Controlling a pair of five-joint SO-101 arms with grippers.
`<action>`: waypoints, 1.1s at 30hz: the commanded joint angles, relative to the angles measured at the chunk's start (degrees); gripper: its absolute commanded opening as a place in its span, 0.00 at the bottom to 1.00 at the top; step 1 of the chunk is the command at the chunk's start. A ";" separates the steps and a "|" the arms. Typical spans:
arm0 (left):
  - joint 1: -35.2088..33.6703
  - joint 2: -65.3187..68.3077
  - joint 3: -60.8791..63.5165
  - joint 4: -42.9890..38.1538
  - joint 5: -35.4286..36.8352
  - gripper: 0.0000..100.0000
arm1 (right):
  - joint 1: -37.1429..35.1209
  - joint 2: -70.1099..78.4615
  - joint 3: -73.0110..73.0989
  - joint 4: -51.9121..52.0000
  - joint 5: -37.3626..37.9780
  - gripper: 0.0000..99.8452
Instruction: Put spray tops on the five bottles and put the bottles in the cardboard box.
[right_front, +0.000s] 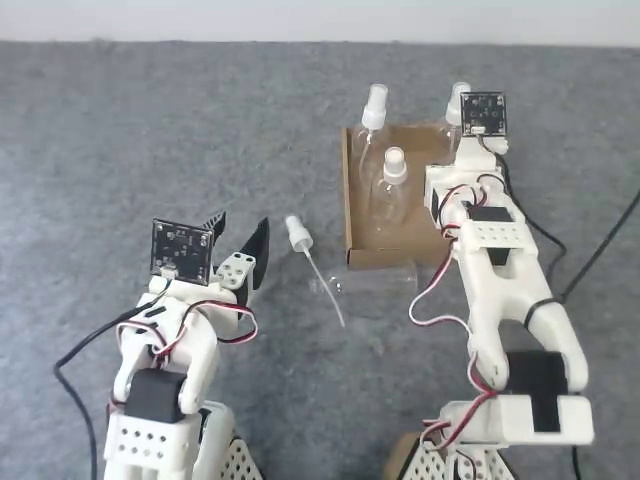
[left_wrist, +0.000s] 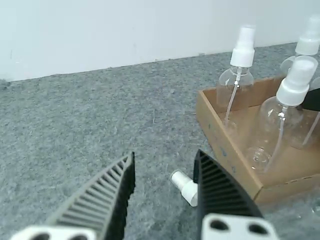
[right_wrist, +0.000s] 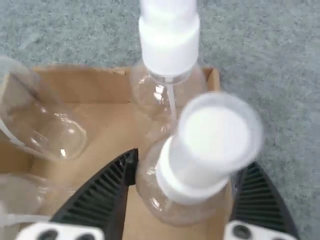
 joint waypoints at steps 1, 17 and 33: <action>-0.44 -0.88 -0.22 -1.23 0.79 0.18 | 0.31 -10.68 -3.16 6.90 0.18 0.25; -0.62 -0.88 -0.22 -1.23 0.79 0.18 | 0.22 -43.30 -0.44 48.66 0.18 0.10; -0.62 -0.62 -0.22 -1.23 0.79 0.18 | -7.34 -78.90 35.08 48.13 9.67 0.06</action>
